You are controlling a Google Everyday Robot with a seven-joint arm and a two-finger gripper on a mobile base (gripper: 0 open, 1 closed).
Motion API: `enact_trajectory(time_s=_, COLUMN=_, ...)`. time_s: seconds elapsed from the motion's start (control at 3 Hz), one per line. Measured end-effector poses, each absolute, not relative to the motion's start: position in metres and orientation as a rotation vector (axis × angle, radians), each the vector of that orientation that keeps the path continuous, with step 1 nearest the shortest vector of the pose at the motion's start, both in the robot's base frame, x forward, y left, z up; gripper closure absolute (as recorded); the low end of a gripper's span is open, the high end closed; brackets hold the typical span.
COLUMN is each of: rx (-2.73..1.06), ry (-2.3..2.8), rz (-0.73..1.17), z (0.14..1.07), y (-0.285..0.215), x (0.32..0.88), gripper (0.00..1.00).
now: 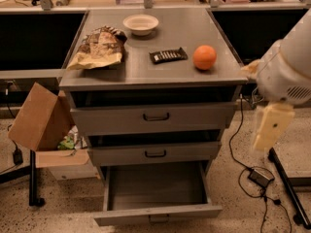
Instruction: Close bottom drawer
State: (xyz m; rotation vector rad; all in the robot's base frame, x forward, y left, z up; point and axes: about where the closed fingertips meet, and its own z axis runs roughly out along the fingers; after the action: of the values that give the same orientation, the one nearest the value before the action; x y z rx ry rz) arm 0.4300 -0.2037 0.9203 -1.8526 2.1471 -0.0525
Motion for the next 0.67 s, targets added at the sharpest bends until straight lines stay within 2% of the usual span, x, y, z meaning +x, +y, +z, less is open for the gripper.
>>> enact_trajectory(time_s=0.67, rx=-2.066, ry=2.131, rz=0.111, z=0.765, y=-0.17, x=0.396, gripper=0.0)
